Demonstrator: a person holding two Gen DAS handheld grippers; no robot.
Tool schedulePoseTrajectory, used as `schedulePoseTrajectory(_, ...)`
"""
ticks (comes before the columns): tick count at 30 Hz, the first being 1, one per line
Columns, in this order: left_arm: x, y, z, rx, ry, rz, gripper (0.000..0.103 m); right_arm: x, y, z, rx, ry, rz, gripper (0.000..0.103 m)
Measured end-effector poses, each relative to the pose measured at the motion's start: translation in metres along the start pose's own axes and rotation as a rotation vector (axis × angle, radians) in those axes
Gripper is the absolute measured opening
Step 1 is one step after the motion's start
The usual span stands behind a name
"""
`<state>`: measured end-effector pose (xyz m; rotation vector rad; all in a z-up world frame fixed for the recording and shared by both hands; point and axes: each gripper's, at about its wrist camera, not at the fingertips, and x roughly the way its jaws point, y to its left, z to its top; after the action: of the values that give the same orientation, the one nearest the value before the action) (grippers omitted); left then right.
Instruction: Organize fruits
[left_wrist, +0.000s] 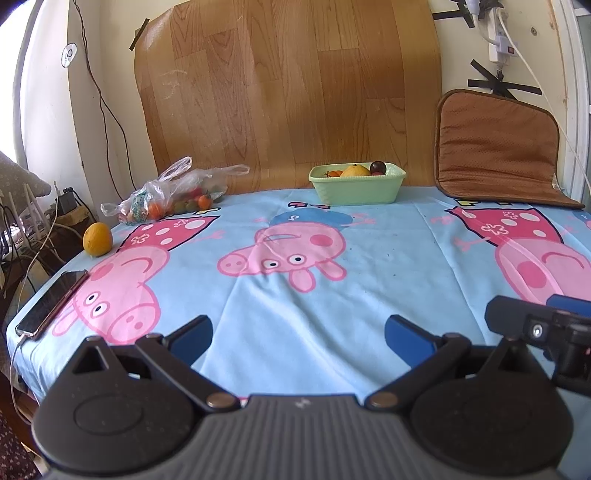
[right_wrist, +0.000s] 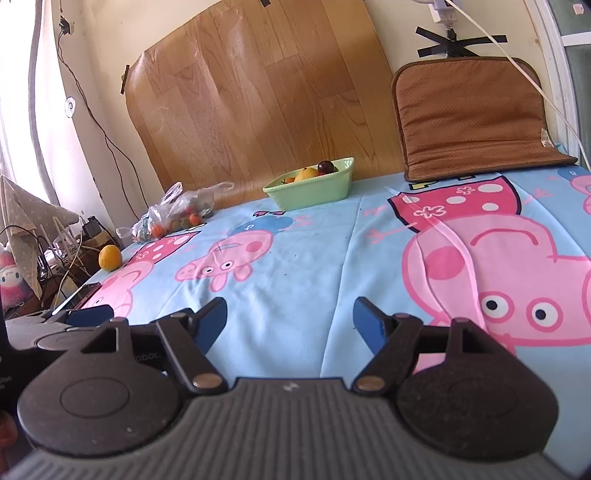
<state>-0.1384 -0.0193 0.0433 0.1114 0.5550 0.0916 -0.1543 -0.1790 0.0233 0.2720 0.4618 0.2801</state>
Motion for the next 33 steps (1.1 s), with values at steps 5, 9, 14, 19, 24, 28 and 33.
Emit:
schedulePoseTrajectory(5, 0.0004, 0.0002, -0.0005, -0.002, 0.002, 0.002, 0.103, 0.0003, -0.0001, 0.0001, 0.001, 0.001, -0.002, 0.077)
schedulePoseTrajectory(9, 0.0009, 0.0010, -0.0007, -0.002, 0.004, 0.002, 0.103, 0.0014, 0.0001, 0.0001, -0.002, 0.002, -0.002, 0.077)
schedulePoseTrajectory(14, 0.0007, 0.0016, -0.0010, 0.000, 0.003, 0.002, 0.103, 0.0021, -0.0011, 0.0002, 0.001, 0.002, -0.003, 0.077)
schedulePoseTrajectory(19, 0.0010, 0.0021, -0.0012, -0.001, 0.005, 0.004, 0.103, 0.0028, -0.0017, -0.0001, 0.003, 0.004, -0.002, 0.077)
schedulePoseTrajectory(24, 0.0016, 0.0018, -0.0013, -0.002, 0.006, 0.004, 0.103, 0.0035, -0.0018, -0.0009, 0.005, 0.005, -0.002, 0.077)
schedulePoseTrajectory(28, 0.0012, 0.0021, -0.0014, -0.003, 0.004, 0.005, 0.103, 0.0040, -0.0010, -0.0018, 0.002, 0.007, 0.001, 0.077)
schedulePoseTrajectory(33, 0.0021, 0.0014, -0.0023, -0.003, 0.008, 0.007, 0.103, 0.0046, -0.0028, -0.0024, 0.006, 0.006, 0.002, 0.077)
